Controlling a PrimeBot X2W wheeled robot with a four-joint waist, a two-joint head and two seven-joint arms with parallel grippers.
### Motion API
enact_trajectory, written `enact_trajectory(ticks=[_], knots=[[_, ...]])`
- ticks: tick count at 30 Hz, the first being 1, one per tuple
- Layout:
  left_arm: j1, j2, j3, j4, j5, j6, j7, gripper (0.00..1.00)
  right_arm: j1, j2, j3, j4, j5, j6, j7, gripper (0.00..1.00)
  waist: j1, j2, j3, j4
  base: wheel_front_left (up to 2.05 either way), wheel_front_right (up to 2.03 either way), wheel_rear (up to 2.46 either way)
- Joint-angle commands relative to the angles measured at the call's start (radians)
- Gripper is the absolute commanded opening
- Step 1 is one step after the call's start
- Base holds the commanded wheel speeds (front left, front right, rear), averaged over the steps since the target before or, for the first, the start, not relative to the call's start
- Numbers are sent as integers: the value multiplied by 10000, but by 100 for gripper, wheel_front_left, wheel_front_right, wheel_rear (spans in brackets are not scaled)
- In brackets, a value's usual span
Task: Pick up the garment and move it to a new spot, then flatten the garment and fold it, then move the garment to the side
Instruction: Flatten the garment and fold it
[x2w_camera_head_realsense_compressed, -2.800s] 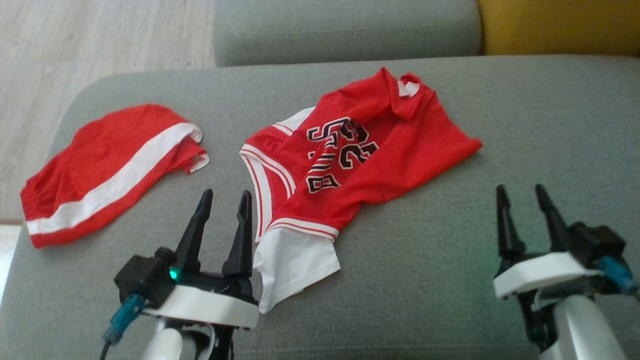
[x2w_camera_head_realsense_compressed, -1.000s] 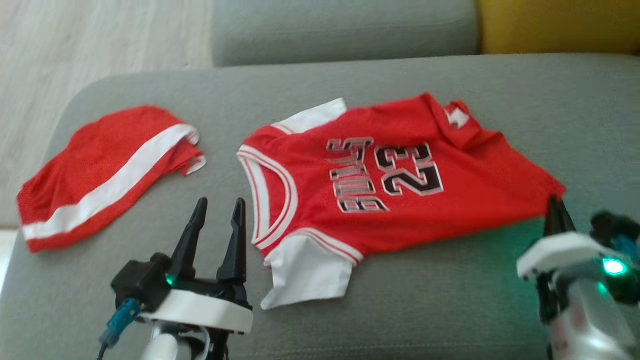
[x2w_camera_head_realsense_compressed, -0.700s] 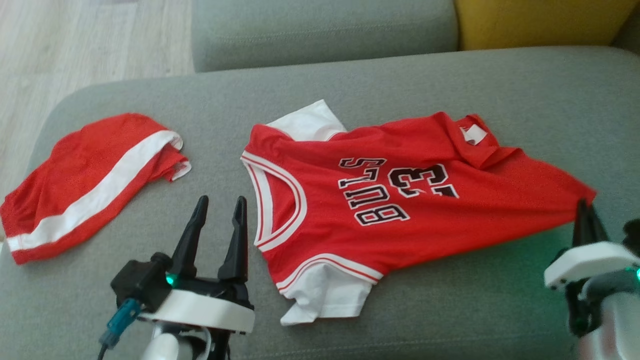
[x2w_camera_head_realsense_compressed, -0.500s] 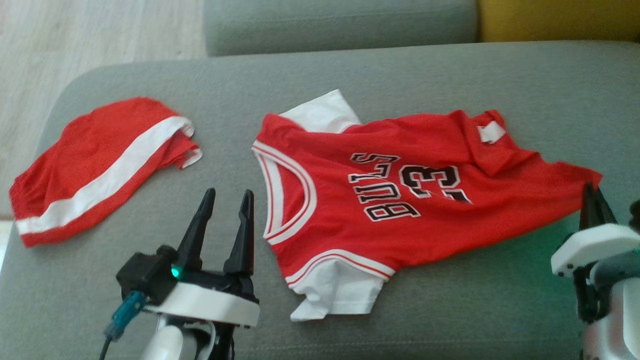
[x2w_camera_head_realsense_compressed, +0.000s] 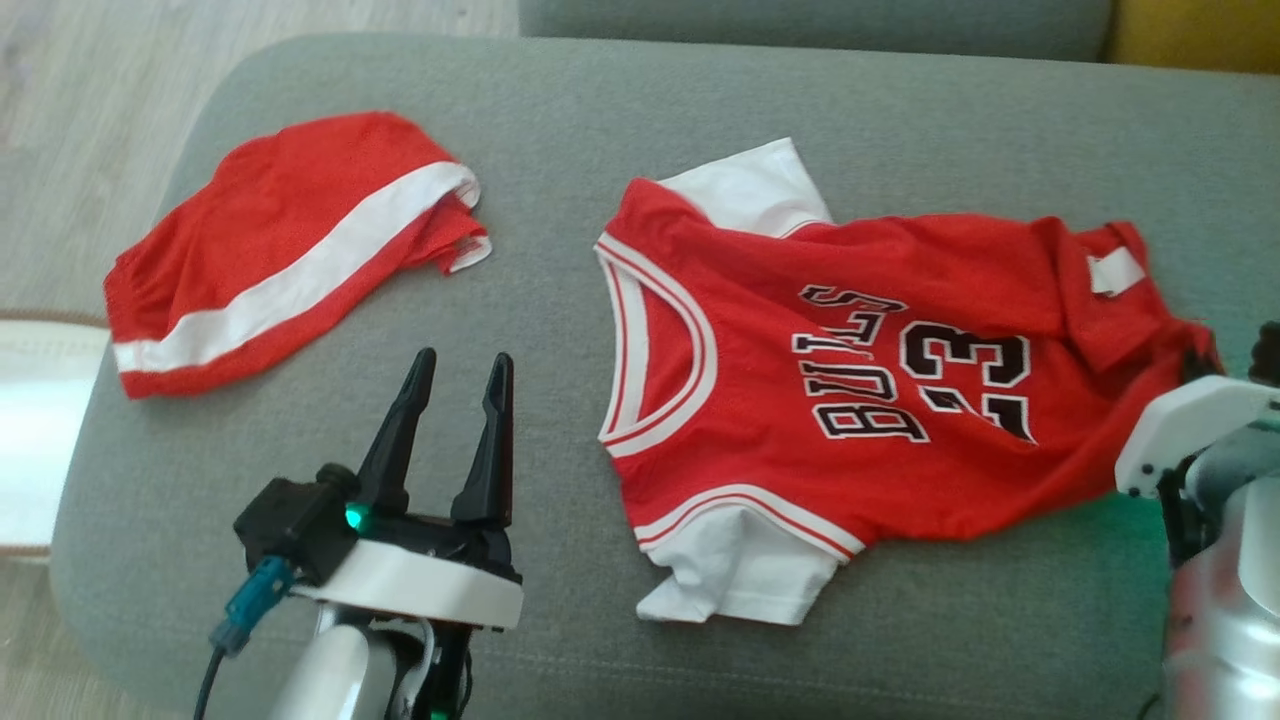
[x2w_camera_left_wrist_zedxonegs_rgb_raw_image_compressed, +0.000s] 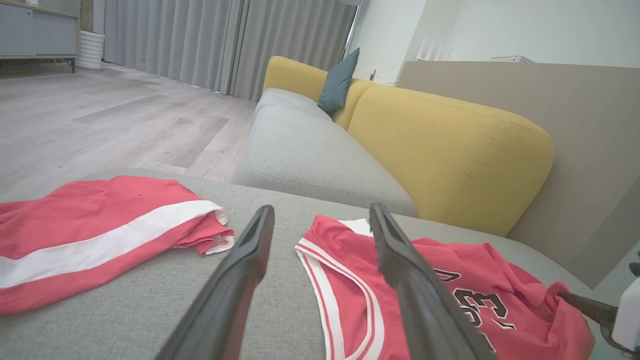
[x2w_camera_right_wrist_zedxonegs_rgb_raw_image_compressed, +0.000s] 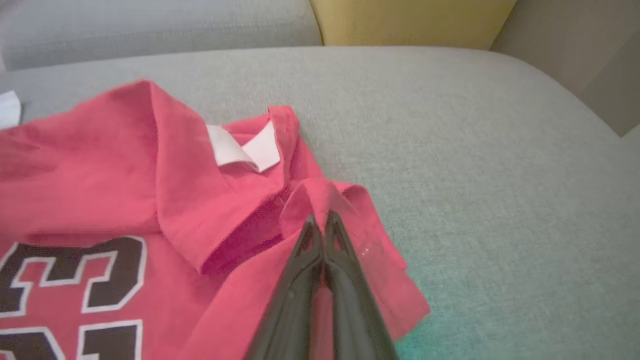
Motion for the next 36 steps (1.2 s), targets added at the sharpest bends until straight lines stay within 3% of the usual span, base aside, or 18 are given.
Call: enact_trajectory(ticks=[1,2,12,19,29,36], knots=[[-571,-1,231,-308,-77,-48,-53,100,-497,-51,-27,13,-427,-7,-14,64,0,0,85,116,0,0,0],[-583,-1,230,-304,-82,-52,-53,100,-573,-51,-196,145,-598,-7,-98,100,0,0,90,132,0,0,0],[-478,-1,254,-207,-22,-33,-53,100,-934,-51,-392,880,-496,-7,-1869,100,0,0,-266,-265,0,0,0],[-150,-1,193,-48,8,-40,-53,100,-385,-51,1409,1214,1449,-7,-3457,100,0,0,-963,-859,0,0,0],[313,-1,-15,515,25,4,-53,100,2028,-51,3452,-857,4324,-7,-4078,100,0,0,-1509,-1379,0,0,0],[130,-1,-9,1413,-12,362,-53,100,2858,-51,4076,-2369,4841,-7,-3910,100,0,0,-1360,-1870,0,0,0]])
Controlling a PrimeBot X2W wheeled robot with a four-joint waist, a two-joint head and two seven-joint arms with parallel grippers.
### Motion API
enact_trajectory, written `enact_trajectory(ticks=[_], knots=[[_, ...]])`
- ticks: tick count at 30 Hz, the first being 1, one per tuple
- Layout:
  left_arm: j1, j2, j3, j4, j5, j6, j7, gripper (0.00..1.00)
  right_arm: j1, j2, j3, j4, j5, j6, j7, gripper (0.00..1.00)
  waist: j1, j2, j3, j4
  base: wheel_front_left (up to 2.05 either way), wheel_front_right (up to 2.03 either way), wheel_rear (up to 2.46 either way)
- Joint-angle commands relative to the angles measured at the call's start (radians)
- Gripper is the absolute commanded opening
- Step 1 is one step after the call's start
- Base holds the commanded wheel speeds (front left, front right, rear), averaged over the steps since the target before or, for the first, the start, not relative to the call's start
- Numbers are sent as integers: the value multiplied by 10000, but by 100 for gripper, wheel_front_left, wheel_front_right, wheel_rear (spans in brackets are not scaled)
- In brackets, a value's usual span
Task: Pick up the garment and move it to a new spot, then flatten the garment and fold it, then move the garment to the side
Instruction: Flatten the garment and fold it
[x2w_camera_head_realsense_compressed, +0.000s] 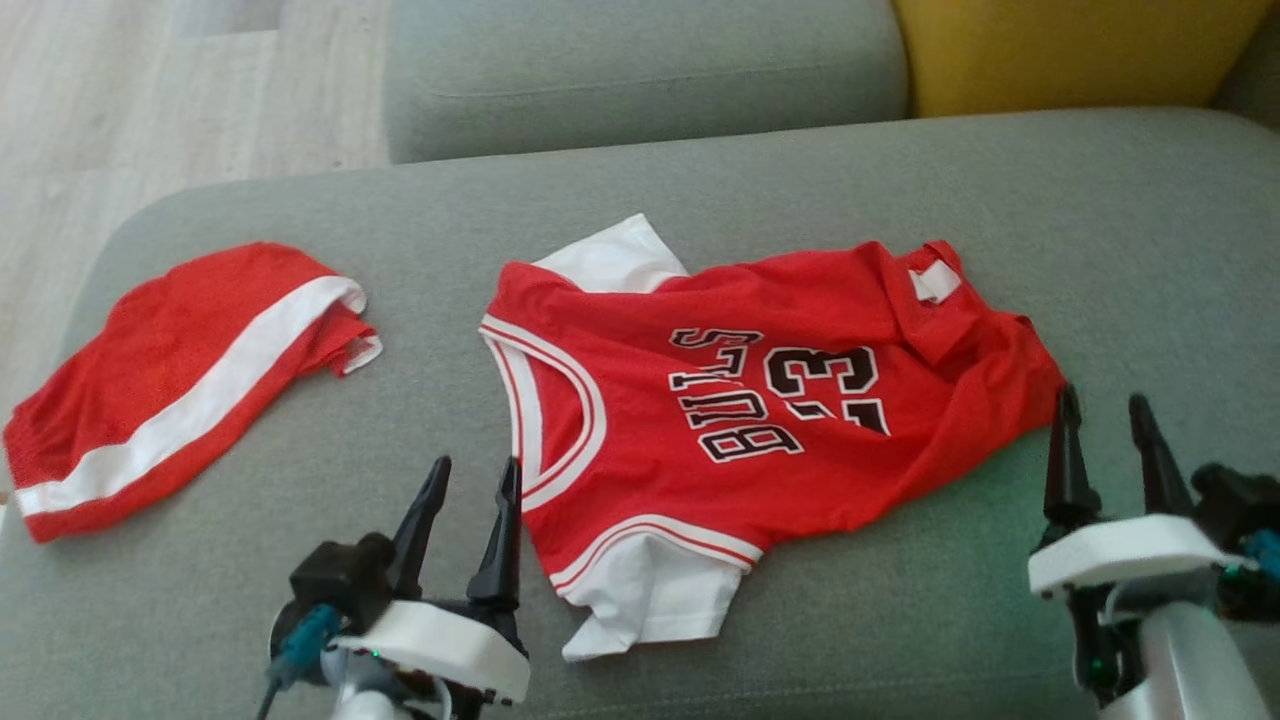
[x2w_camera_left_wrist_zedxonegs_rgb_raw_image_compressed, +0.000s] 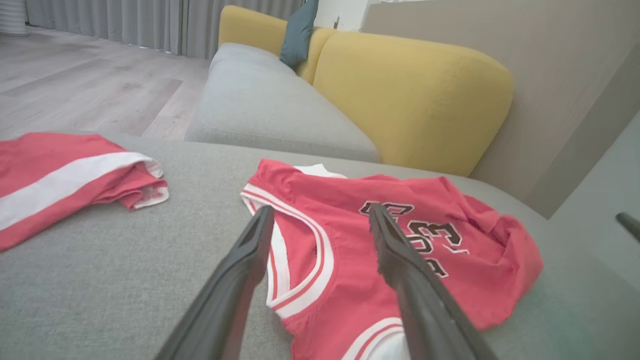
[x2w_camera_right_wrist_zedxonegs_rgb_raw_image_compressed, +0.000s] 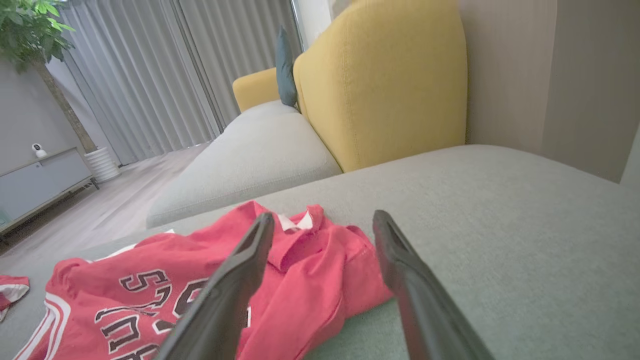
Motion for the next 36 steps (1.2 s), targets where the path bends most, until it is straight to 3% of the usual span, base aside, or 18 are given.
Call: enact_trajectory(ticks=[1,10,25,26,27,28,31,36], knots=[[-592,-5,231,106,20,190,-53,100,-323,-49,286,-715,-43,-7,74,100,0,0,133,-229,0,0,0],[-1826,-5,-151,3153,-195,709,563,100,-94,-49,452,-1996,30,-7,694,100,0,0,606,-924,0,0,0],[-2909,25,-319,5586,-566,305,1026,100,-81,-49,492,-2515,36,-7,822,100,0,0,1001,-1439,0,0,0],[-2960,25,-353,5698,-591,219,1081,91,-85,-49,491,-2528,49,-7,814,100,0,0,1015,-1468,0,0,0],[-3014,26,-384,5787,-609,141,1100,42,-82,-49,482,-2538,59,-7,806,100,0,0,1029,-1495,0,0,0],[-3074,28,-429,5852,-609,50,1088,0,-78,-49,471,-2545,64,-7,798,100,0,0,1044,-1519,0,0,0],[-3272,57,-501,5959,-580,-89,924,0,-89,-49,406,-2548,59,-7,773,100,0,0,1096,-1584,0,0,0],[-3711,204,-342,5916,-533,52,440,0,-144,-49,401,-2552,80,-7,749,100,0,0,1177,-1673,0,0,0]])
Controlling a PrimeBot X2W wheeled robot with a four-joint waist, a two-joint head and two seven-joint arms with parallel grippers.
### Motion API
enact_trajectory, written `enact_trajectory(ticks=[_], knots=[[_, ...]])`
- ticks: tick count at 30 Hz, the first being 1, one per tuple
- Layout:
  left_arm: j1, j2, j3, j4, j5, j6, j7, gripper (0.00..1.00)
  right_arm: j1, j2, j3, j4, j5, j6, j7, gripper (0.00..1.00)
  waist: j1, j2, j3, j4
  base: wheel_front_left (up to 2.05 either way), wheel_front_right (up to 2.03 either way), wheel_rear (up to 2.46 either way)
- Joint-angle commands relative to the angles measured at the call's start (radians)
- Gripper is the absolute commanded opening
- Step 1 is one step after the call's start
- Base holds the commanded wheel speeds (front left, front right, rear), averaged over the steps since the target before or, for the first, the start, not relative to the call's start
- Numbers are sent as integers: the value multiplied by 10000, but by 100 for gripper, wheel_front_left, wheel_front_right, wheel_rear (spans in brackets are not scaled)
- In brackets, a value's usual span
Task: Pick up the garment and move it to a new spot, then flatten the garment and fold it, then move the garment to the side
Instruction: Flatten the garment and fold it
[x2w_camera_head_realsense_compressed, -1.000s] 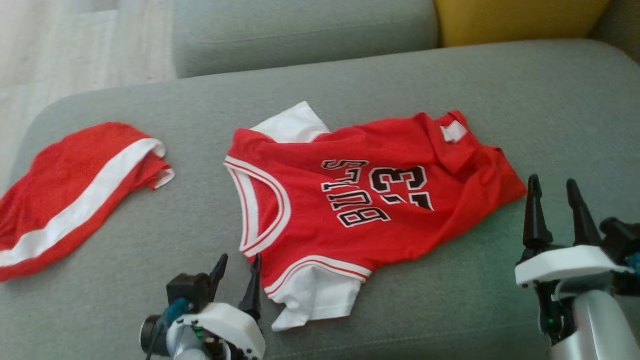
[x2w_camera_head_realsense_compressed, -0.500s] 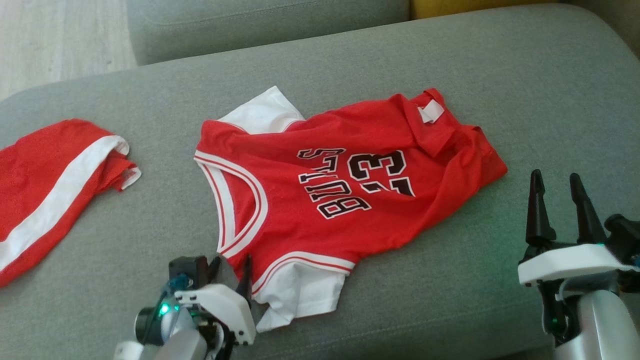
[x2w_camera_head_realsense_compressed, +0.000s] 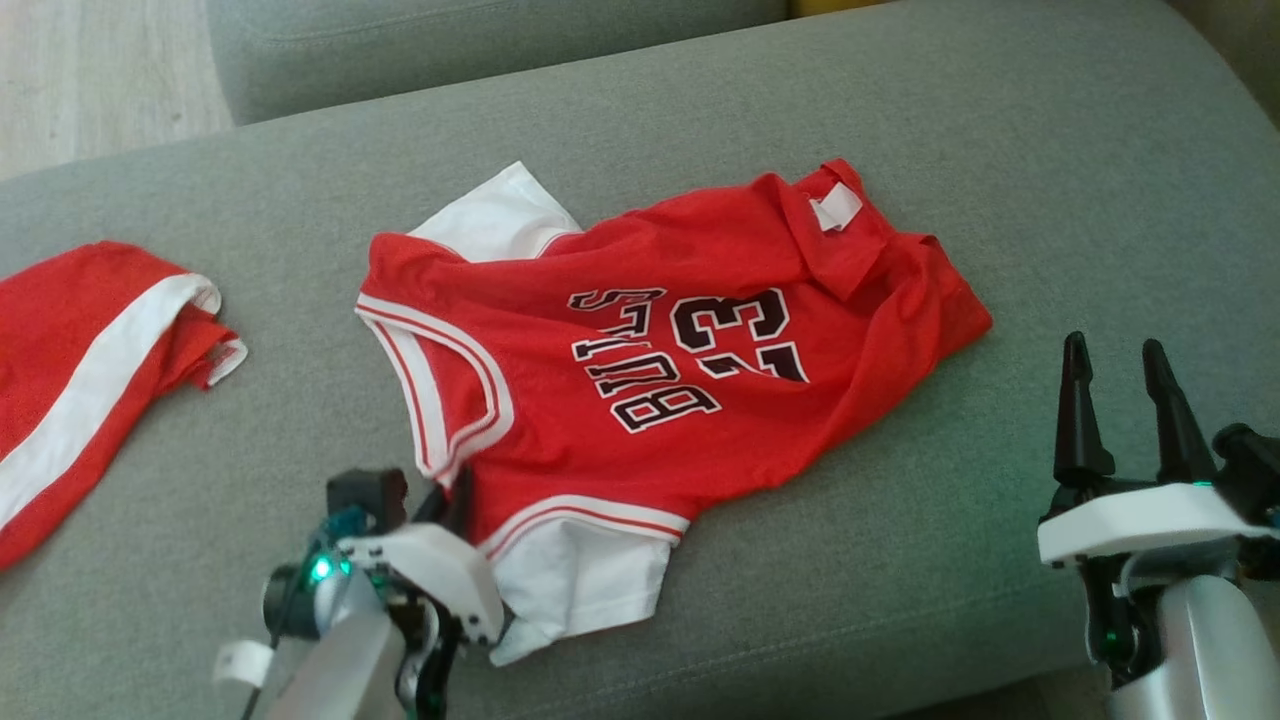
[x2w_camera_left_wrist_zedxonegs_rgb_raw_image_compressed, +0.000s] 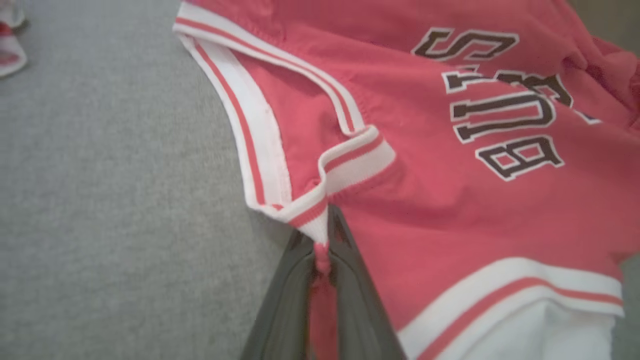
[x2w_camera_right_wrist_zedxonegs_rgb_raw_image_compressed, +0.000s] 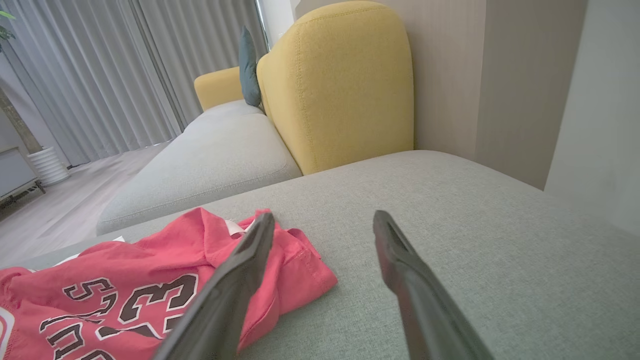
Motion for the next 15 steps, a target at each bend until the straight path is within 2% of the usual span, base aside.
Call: enact_trajectory(ticks=[1,6,15], knots=[[-651,183,361,-270,-7,73,-202,0,-356,-52,222,-364,81,-7,-78,100,0,0,20,-24,0,0,0],[-1263,417,550,-474,99,202,-445,0,-393,-52,306,-324,128,-7,-135,100,0,0,113,-105,0,0,0],[-2960,1173,950,-192,293,300,-562,0,-709,-52,699,-172,182,-7,-234,100,0,0,429,-364,0,0,0]])
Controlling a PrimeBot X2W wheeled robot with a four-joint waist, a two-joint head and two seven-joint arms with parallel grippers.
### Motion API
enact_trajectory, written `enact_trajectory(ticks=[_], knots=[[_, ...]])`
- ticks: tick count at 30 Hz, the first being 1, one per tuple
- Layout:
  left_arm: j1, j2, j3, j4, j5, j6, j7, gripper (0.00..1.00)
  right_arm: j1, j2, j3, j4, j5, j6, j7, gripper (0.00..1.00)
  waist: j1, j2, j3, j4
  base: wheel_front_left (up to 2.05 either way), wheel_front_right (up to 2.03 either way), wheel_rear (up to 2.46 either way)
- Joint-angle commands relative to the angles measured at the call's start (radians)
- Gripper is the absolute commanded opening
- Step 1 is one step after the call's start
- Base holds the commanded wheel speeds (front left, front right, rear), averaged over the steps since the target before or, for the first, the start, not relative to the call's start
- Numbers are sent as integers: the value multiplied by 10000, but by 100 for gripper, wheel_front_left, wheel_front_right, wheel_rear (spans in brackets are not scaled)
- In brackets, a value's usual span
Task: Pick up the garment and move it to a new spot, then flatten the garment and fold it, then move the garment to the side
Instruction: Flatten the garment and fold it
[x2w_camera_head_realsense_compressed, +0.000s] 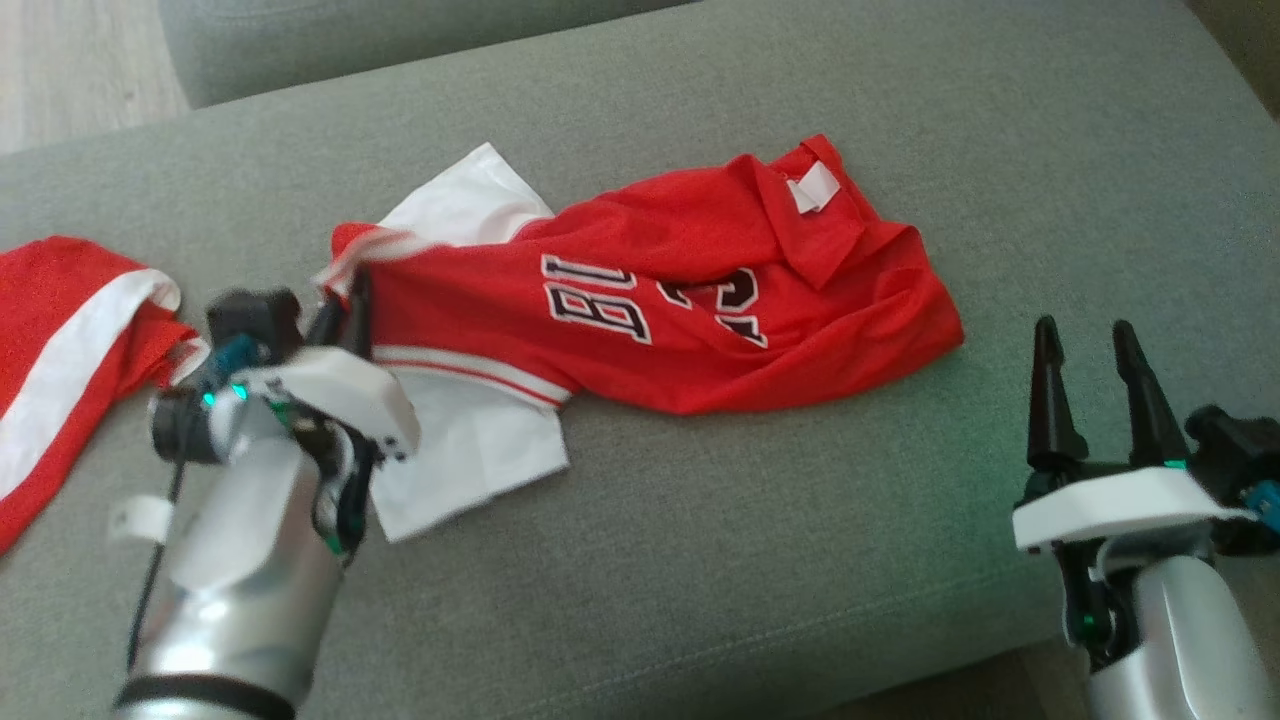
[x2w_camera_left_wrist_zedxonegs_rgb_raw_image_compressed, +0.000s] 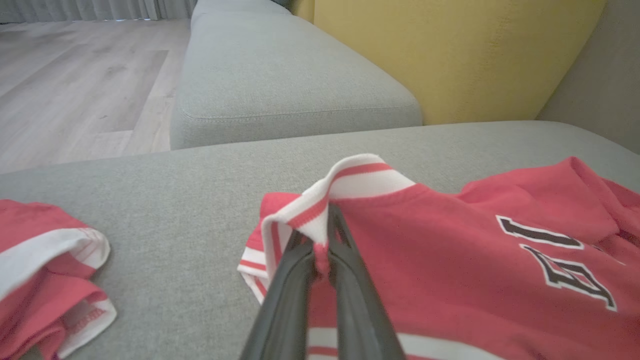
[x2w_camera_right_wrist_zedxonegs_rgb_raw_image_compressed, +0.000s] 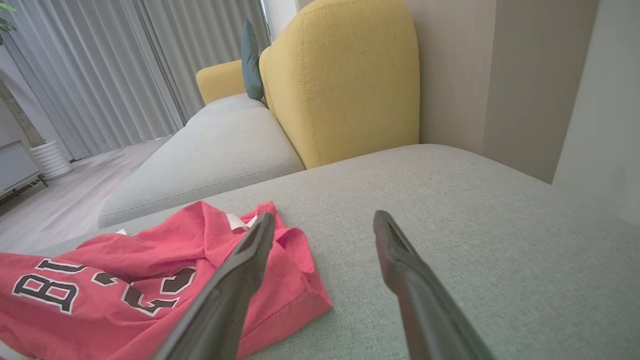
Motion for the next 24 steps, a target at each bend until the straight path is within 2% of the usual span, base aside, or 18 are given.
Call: enact_trajectory(ticks=[1,3,4,5,13,24], knots=[[-601,394,330,-46,90,3,-97,0,-497,-51,308,-274,102,-7,-122,100,0,0,62,-51,0,0,0],[-811,433,300,351,56,-116,27,0,-558,-51,384,-206,126,-7,-142,100,0,0,99,-83,0,0,0],[-932,428,270,677,24,-207,56,65,-602,-51,408,-130,140,-7,-169,100,0,0,118,-75,0,0,0],[-966,412,281,775,11,-207,26,100,-615,-51,393,-93,143,-7,-186,100,0,0,122,-45,0,0,0],[-516,128,478,633,-141,-259,-165,100,-604,-51,198,156,80,-7,-240,100,0,0,-21,423,0,0,0],[1998,-409,907,-2514,-10,-203,-181,100,-208,-51,-197,420,49,-7,-297,100,0,0,-631,1523,0,0,0]])
